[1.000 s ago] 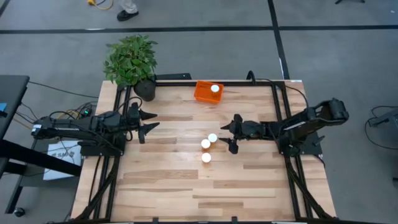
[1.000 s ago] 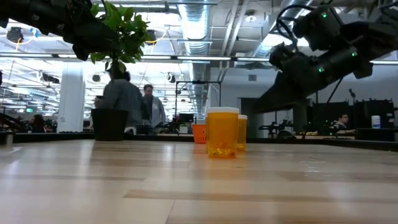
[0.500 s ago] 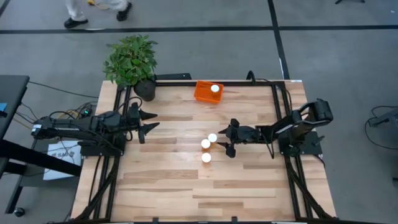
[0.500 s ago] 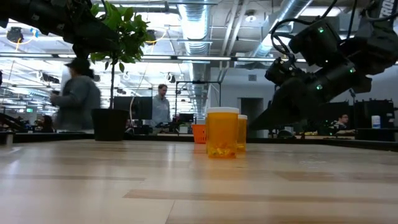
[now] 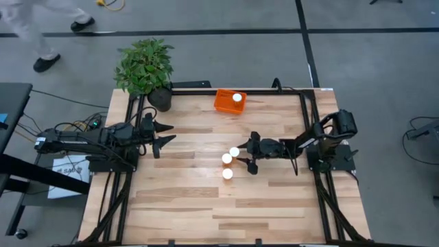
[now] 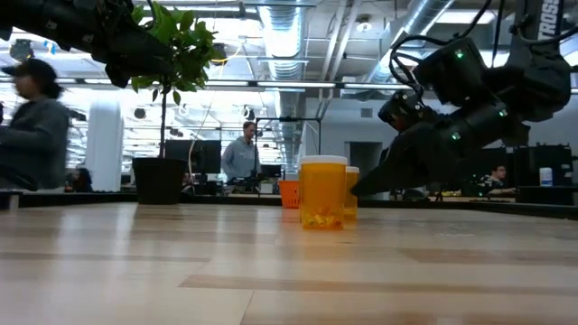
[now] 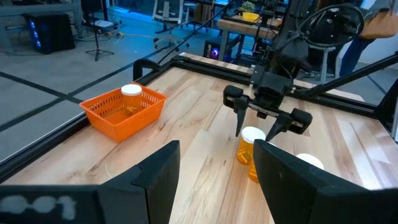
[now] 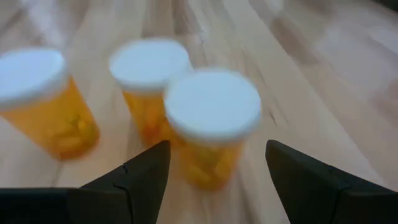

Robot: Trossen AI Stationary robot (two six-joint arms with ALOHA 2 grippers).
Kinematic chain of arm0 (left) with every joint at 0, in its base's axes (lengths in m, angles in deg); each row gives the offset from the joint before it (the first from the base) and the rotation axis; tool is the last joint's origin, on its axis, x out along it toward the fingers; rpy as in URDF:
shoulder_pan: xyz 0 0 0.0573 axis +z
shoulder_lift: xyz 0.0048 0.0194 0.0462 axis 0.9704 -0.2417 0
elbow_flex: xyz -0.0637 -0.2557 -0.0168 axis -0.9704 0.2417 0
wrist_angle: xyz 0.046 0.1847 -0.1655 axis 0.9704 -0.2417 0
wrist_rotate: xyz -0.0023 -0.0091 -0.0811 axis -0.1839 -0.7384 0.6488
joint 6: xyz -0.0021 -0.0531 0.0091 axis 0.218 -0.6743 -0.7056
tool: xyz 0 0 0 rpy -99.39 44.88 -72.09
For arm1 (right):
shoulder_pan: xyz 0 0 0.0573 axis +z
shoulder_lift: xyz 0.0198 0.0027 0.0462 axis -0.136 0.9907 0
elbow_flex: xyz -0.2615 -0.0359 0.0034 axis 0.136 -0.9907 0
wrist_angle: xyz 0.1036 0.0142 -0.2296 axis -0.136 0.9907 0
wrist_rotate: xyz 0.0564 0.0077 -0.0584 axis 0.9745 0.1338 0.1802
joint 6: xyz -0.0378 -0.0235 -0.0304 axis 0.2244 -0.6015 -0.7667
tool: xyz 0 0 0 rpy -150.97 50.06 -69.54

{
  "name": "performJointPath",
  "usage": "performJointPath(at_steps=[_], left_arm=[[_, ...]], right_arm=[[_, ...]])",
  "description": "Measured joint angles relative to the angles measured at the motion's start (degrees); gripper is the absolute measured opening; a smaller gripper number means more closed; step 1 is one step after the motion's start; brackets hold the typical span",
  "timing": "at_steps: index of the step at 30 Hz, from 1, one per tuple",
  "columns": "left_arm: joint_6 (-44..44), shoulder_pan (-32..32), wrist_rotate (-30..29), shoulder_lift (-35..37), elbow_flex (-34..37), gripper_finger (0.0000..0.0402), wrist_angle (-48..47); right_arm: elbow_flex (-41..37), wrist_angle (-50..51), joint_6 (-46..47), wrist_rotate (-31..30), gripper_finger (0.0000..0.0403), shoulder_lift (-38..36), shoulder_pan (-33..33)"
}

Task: Pick and place pill bottles into a basket
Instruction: Put the orange medicine bottle into the orange bin

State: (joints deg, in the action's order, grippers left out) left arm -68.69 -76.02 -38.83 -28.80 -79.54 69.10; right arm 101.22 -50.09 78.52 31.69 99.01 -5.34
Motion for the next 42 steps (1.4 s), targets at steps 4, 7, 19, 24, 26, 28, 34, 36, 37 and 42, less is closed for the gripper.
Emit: performJointPath(at_steps=[4,7,19,24,26,28,34,36,37,42], left_arm=[[0.0,0.0,0.0,0.0,0.0,0.0194,-0.1],[-0.1,0.0,0.0,0.0,0.0,0.0194,-0.1],[-0.3,0.0,0.0,0.0,0.0,0.0194,0.0],[-0.4,0.0,0.0,0.0,0.0,0.0194,0.0],[-0.4,0.0,0.0,0.0,0.0,0.0194,-0.1],[-0.4,0.0,0.0,0.0,0.0,0.0194,0.0],[-0.4,0.0,0.0,0.0,0.0,0.0194,0.0],[-0.4,0.0,0.0,0.0,0.0,0.0194,-0.1],[-0.4,0.0,0.0,0.0,0.0,0.0194,-0.1],[-0.7,0.0,0.0,0.0,0.0,0.0194,-0.1]], right_arm=[[1.2,0.0,-1.3,2.5,0.0260,0.0,-0.7],[1.8,0.2,-1.7,3.4,0.0260,0.0,-1.5],[2.0,1.1,-1.8,6.9,0.0256,0.0,-3.7],[2.0,1.2,-1.7,7.1,0.0218,0.0,-3.7],[2.0,1.2,-1.7,7.1,0.0194,0.0,-3.7],[2.0,1.1,-1.7,7.1,0.0167,0.0,-3.7],[2.0,0.9,-1.7,6.9,0.0133,-0.1,-3.7],[2.0,1.4,-1.3,6.2,0.0140,-0.5,-3.7],[2.0,1.6,-1.3,5.6,0.0145,-0.8,-3.7],[2.0,1.9,-1.6,5.3,0.0153,-4.0,-4.3]])
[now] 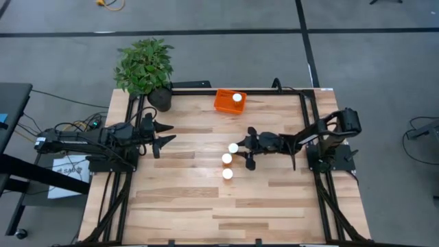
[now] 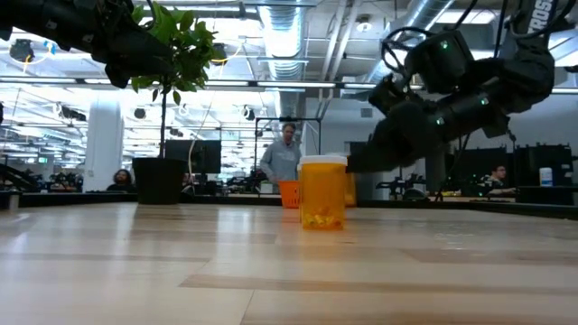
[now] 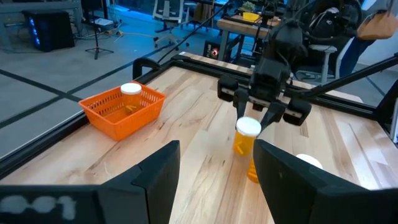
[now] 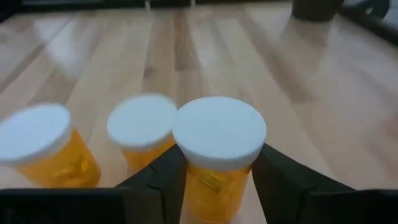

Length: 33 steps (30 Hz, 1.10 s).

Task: Pick and place pill bottles into a basket
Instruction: Put the orange medicine bottle into the orange bin

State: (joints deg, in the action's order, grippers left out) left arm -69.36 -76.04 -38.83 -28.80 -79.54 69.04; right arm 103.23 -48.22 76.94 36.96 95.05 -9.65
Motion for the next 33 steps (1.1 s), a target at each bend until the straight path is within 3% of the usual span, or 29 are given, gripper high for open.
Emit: performJointPath(at_steps=[9,17,25,33], left_arm=[[0.0,0.0,0.0,0.0,0.0,0.0194,0.0],[0.0,0.0,0.0,0.0,0.0,0.0194,-0.2],[0.0,0.0,0.0,0.0,0.0,0.0194,-0.5],[0.0,0.0,0.1,0.0,0.0,0.0194,-0.5]], right_arm=[[0.9,5.3,-4.9,-1.5,0.0141,-10.3,-5.1],[10.1,16.1,-12.7,-0.9,0.0141,-16.5,-13.2],[20.4,19.9,-12.2,7.3,0.0146,-10.7,-22.6],[22.1,15.8,-6.4,9.7,0.0149,-0.7,-29.4]])
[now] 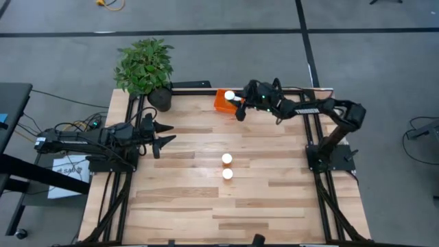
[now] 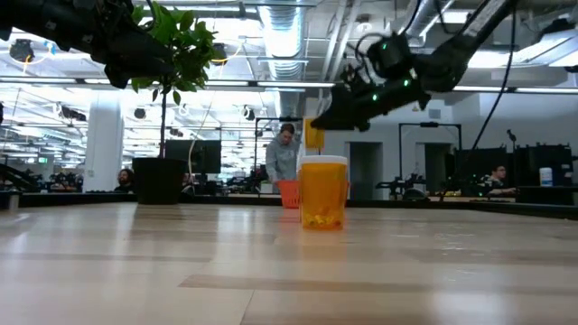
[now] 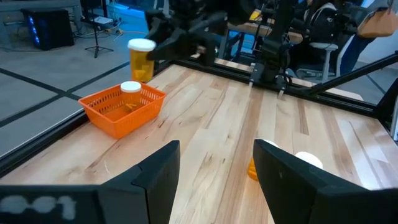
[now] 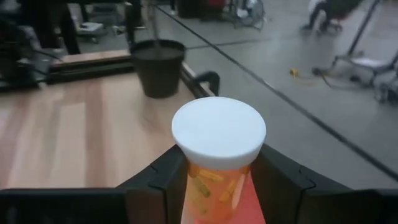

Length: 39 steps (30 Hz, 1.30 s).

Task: Pick and place pill bottles into a basket
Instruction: Put the orange medicine bottle into the orange bin

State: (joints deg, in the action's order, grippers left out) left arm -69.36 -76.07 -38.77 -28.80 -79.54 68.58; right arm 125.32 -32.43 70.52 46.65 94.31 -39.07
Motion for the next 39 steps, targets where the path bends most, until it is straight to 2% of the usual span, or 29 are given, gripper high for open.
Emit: performJointPath(at_steps=[15,21,39], left_arm=[[0.0,0.0,0.0,0.0,0.0,0.0194,0.0],[-0.1,0.0,0.0,0.0,0.0,0.0194,0.0],[-0.4,0.0,0.0,0.0,0.0,0.0194,0.1]], right_arm=[[0.1,0.0,3.3,-0.6,0.0151,6.8,-1.6],[0.1,0.9,3.3,-3.3,0.0152,7.4,-2.3],[0.1,5.0,3.4,-4.9,0.0224,7.4,-2.6]])
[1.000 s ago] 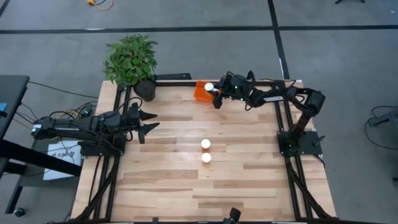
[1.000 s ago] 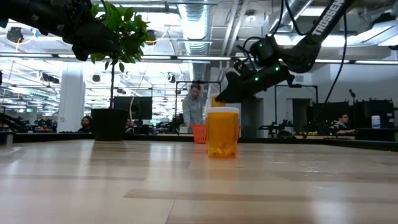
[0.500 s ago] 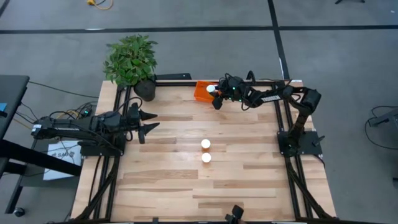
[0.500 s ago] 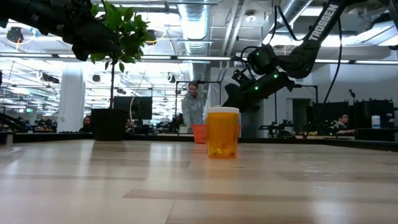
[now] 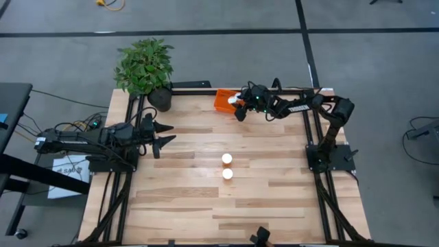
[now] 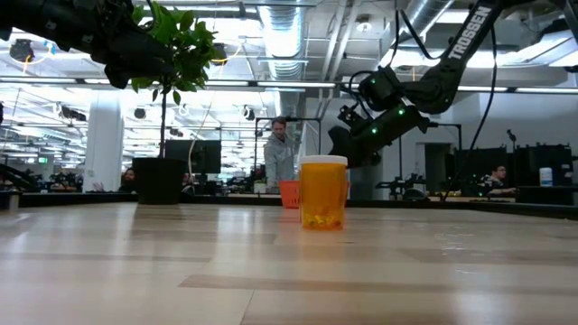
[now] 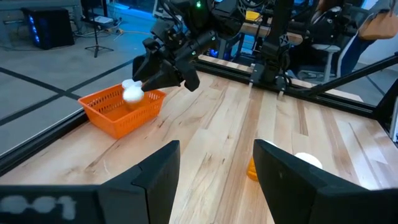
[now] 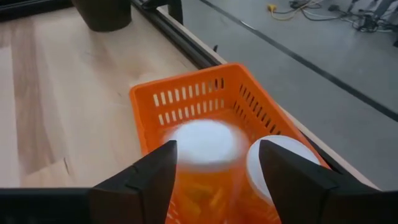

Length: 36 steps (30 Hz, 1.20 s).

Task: Pick and place pill bottles into a basket
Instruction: Put the orange medicine bottle into the orange bin

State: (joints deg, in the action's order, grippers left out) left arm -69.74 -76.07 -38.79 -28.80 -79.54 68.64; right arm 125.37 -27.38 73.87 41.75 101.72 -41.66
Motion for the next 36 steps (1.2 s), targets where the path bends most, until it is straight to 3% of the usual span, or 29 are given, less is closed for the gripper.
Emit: performJointPath(at_steps=[19,22,29,36], left_arm=[[2.3,0.0,-0.5,0.0,0.0,0.0194,-0.1],[5.7,0.0,-0.5,0.0,0.0,0.0194,-0.1],[4.6,0.0,-0.5,-1.4,0.0,0.0194,2.2],[2.6,0.0,0.0,-12.0,0.0,0.0194,13.4]], right_arm=[[0.0,1.0,-0.2,0.2,0.0230,-1.3,0.1],[0.0,3.8,-1.7,0.2,0.0230,-4.0,0.1],[-0.1,11.5,-3.6,0.2,0.0231,-13.7,1.7],[-0.1,20.1,-4.1,0.2,0.0231,-25.1,3.7]])
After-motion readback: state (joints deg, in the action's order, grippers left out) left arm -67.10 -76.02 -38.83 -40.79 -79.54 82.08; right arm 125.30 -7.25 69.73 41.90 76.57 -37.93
